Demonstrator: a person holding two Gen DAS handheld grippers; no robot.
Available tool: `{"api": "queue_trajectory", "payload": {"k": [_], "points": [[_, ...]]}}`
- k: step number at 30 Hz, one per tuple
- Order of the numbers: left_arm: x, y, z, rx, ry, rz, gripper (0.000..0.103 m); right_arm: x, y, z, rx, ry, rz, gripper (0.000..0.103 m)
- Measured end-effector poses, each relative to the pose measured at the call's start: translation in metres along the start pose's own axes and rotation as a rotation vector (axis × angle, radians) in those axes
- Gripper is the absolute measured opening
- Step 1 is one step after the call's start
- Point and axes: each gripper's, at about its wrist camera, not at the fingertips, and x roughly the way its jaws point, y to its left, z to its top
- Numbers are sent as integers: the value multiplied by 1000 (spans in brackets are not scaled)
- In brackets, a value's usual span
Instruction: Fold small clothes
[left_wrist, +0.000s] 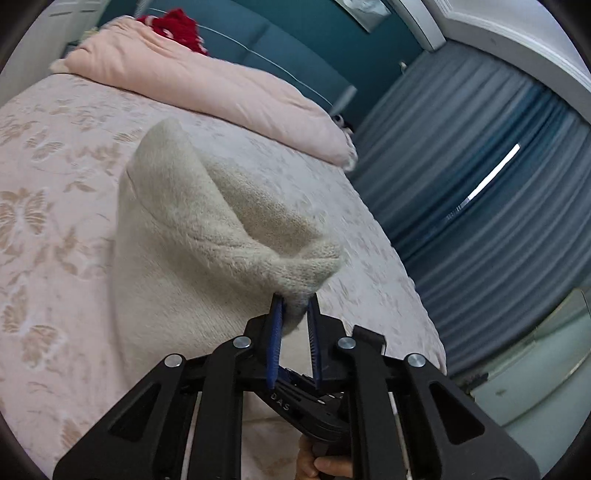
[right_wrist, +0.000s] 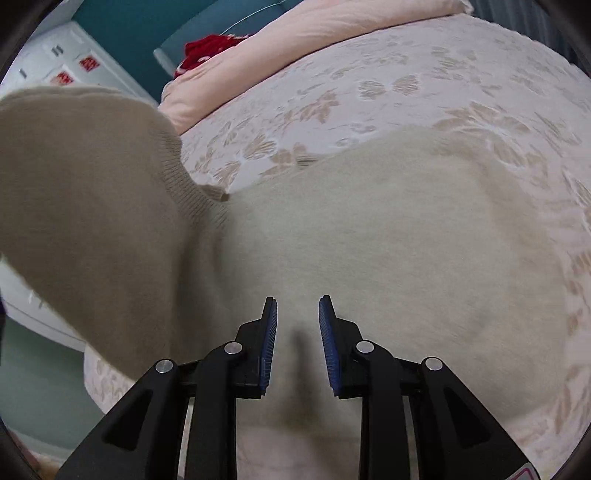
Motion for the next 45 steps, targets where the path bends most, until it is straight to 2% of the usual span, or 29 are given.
{"api": "queue_trajectory", "payload": {"k": [2, 3, 5, 6, 7, 9, 10, 12, 13, 14, 16, 18, 21, 23, 24, 25, 26, 27, 28, 29, 30, 32, 34, 36, 37, 39, 40, 43, 45], "points": [[41, -8, -20, 26, 100, -3, 10, -23, -35, -10, 69, 5, -15, 26], [59, -8, -32, 32, 154, 20, 11, -33, -50, -14, 93, 6, -39, 29], [74, -8, -57, 48, 209, 112, 19, -52, -76, -23, 129, -3, -71, 29], [75, -9, -68, 77, 216, 144, 34, -61, -85, -26, 149, -13, -61, 31], [70, -10, -78, 113, 211, 172, 55, -70, -92, -29, 170, -22, -35, 40], [52, -7, -92, 155, 178, 203, 79, -82, -96, -32, 198, -45, -6, 58], [41, -2, -97, 158, 160, 222, 84, -85, -93, -29, 198, -57, 12, 61], [27, 16, -102, 150, 160, 282, 86, -84, -81, -20, 180, -60, 79, 68], [23, 26, -103, 146, 165, 323, 86, -79, -72, -13, 168, -55, 119, 76], [19, 37, -105, 135, 166, 364, 86, -73, -63, -5, 156, -48, 150, 79], [11, 54, -102, 70, 150, 385, 86, -54, -42, 10, 113, -26, 183, 84], [6, 66, -99, 30, 135, 384, 86, -29, -25, 28, 86, 15, 146, 85], [15, 74, -98, 45, 137, 429, 87, 13, -10, 45, 102, 76, 113, 84], [26, 77, -98, 70, 136, 466, 87, 33, -1, 51, 121, 113, 137, 39], [29, 79, -98, 77, 131, 483, 86, 35, 8, 56, 96, 119, 122, 17], [32, 82, -97, 74, 127, 502, 75, 25, 18, 61, 70, 84, 133, 16], [36, 86, -95, 58, 135, 496, 64, 4, 28, 65, 48, 12, 180, 15], [40, 91, -93, 39, 153, 502, 50, -20, 36, 67, 28, -51, 242, 14], [41, 95, -90, 14, 159, 504, 43, -45, 39, 65, 16, -105, 281, 14], [39, 98, -87, -14, 155, 456, 41, -71, 40, 60, 4, -168, 304, 14], [38, 100, -86, -33, 150, 435, 41, -95, 35, 51, -9, -229, 298, 14], [41, 92, -86, -2, 155, 412, 40, -117, 11, 28, 7, -285, 205, 14], [51, 83, -89, 49, 183, 432, 33, -101, -31, 5, 63, -239, 51, 14], [62, 82, -95, 39, 221, 428, 32, -58, -81, -18, 163, -101, -81, 14], [67, 82, -98, 36, 236, 417, 32, -43, -103, -30, 235, -61, -72, 14], [70, 78, -101, 54, 233, 450, 32, -45, -124, -43, 347, -106, 67, 14], [69, 78, -101, 59, 233, 452, 32, -48, -125, -41, 363, -112, 79, 14], [68, 80, -100, 29, 245, 442, 32, -56, -115, -32, 331, -130, 79, 14], [66, 80, -99, 22, 248, 433, 33, -73, -105, -24, 273, -187, 88, 14]]}}
